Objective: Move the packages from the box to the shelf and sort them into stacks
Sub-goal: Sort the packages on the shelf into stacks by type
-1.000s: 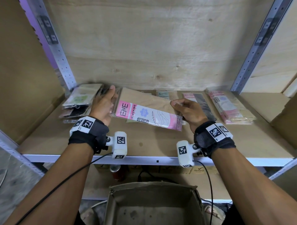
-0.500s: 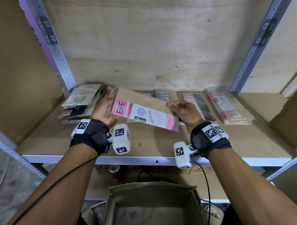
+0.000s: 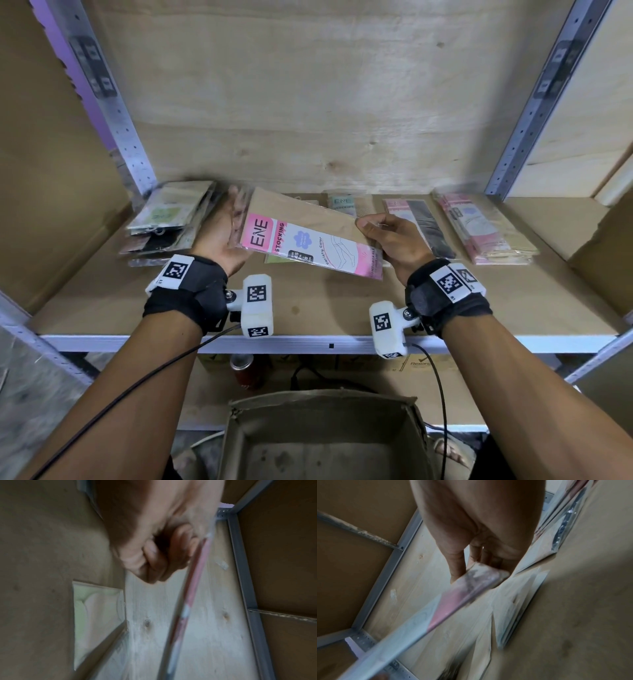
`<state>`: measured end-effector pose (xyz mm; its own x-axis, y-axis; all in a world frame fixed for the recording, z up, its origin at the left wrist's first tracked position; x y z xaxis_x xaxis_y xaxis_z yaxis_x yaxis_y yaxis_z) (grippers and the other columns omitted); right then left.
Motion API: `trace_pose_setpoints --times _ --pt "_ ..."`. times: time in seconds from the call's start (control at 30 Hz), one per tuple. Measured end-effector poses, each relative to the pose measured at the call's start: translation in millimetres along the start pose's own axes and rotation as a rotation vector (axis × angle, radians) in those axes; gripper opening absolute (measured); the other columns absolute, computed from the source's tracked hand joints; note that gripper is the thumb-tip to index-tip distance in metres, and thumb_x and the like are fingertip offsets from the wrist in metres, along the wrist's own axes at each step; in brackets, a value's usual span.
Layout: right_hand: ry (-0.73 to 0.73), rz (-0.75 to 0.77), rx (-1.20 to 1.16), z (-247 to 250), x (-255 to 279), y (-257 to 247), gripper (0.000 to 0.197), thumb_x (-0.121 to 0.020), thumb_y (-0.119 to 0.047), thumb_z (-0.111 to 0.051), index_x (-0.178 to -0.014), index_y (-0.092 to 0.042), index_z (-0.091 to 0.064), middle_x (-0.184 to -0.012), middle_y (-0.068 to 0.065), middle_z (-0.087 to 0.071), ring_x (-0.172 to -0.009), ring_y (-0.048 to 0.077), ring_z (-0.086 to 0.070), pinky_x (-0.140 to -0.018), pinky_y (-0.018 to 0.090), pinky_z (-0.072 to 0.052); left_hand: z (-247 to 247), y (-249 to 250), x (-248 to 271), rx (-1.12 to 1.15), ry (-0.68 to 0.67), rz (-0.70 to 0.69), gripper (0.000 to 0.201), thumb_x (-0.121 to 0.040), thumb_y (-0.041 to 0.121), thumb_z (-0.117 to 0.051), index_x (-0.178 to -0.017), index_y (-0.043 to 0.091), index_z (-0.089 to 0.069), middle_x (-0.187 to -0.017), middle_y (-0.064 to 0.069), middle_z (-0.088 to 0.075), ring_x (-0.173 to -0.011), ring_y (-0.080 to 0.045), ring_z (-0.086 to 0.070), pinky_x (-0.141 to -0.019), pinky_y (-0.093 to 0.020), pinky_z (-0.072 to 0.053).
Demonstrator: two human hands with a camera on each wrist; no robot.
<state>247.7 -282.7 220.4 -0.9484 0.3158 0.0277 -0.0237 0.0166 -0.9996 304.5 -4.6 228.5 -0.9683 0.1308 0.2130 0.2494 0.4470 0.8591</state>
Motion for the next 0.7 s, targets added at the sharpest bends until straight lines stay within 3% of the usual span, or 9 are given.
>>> trace_pose_setpoints --times 0.07,0.13,0.2,0.3,0.4,0.47,0.6,0.7 --pt "-0.015 -0.040 -0.089 1.8 2.0 2.4 0.006 -0.088 -0.013 -0.072 -0.089 -0.009 -0.068 -0.088 0.011 -0.068 -0.073 0.024 -0.064 -0.066 0.031 -0.052 13.4 -2.8 -7.8 0.117 0.046 0.018 0.042 -0.100 0.051 -0.044 -0.102 0.021 -0.073 -0.088 0.002 -0.075 -0.074 -0.014 -0.067 -0.065 -0.025 -0.048" --pt "-0.038 -0.071 -0.156 3.4 4.1 4.0 0.006 -0.090 -0.012 -0.069 -0.089 -0.008 -0.066 -0.086 0.012 -0.068 -0.069 0.023 -0.065 -0.058 0.028 -0.054 25.4 -7.3 -13.0 0.111 0.086 0.044 0.053 -0.100 0.059 -0.035 -0.110 0.015 -0.064 -0.082 0.002 -0.069 -0.058 -0.009 -0.057 -0.052 -0.018 -0.041" --pt "-0.046 -0.100 -0.211 6.3 6.4 6.2 0.005 -0.092 -0.011 -0.066 -0.088 -0.008 -0.064 -0.083 0.011 -0.068 -0.066 0.022 -0.066 -0.054 0.027 -0.053 23.1 -11.6 -14.5 0.086 0.049 0.069 0.068 -0.098 0.066 -0.027 -0.108 0.010 -0.064 -0.082 -0.004 -0.069 -0.055 -0.011 -0.059 -0.046 -0.018 -0.045" --pt "-0.042 -0.143 -0.295 12.0 5.0 11.6 0.007 -0.093 -0.005 -0.061 -0.088 -0.009 -0.060 -0.083 0.011 -0.061 -0.071 0.022 -0.061 -0.056 0.028 -0.054 2.2 -22.7 -6.5 0.050 -0.043 0.121 0.077 -0.096 0.068 -0.027 -0.108 0.004 -0.068 -0.090 -0.011 -0.076 -0.066 -0.020 -0.072 -0.054 -0.023 -0.056" --pt "-0.058 -0.159 -0.417 14.2 2.3 14.2 0.013 -0.092 0.001 -0.061 -0.098 -0.008 -0.055 -0.092 0.015 -0.060 -0.080 0.025 -0.062 -0.071 0.036 -0.059 -34.7 -41.5 11.5 -0.307 -0.154 0.087 0.055 -0.098 0.055 -0.045 -0.117 0.006 -0.064 -0.107 -0.015 -0.073 -0.085 -0.027 -0.072 -0.065 -0.030 -0.061" --pt "-0.039 -0.155 -0.457 19.8 0.6 15.1 0.024 -0.090 0.004 -0.063 -0.106 -0.010 -0.050 -0.094 0.015 -0.062 -0.080 0.026 -0.065 -0.076 0.040 -0.058 -64.1 -56.0 25.5 -0.484 -0.259 0.032 0.043 -0.094 0.045 -0.061 -0.120 0.010 -0.061 -0.110 -0.016 -0.072 -0.086 -0.031 -0.073 -0.070 -0.033 -0.061" --pt "0.019 -0.134 -0.459 41.3 2.8 13.0 0.024 -0.087 0.005 -0.066 -0.100 -0.010 -0.051 -0.083 0.012 -0.067 -0.068 0.022 -0.067 -0.067 0.038 -0.059 -107.1 -69.4 34.4 -0.518 -0.303 -0.052 0.046 -0.087 0.025 -0.075 -0.126 0.008 -0.057 -0.111 -0.019 -0.070 -0.084 -0.031 -0.072 -0.073 -0.032 -0.062" --pt "0.066 -0.084 -0.424 68.7 3.3 5.0 0.020 -0.087 0.004 -0.067 -0.097 -0.007 -0.054 -0.076 0.010 -0.069 -0.060 0.019 -0.068 -0.052 0.029 -0.057 -136.7 -71.9 24.6 -0.532 -0.271 -0.126 0.042 -0.085 0.009 -0.076 -0.124 0.005 -0.060 -0.108 -0.019 -0.072 -0.079 -0.027 -0.071 -0.072 -0.028 -0.062"
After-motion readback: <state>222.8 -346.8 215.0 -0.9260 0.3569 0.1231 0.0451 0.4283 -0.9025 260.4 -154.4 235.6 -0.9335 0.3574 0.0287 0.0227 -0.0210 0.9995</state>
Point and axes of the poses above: each hand's wrist, its own x-axis away from the middle knuckle, its own z-axis out of the back of the hand, y = z × x, the point moved 10 cm from there along -x, towards the middle knuckle
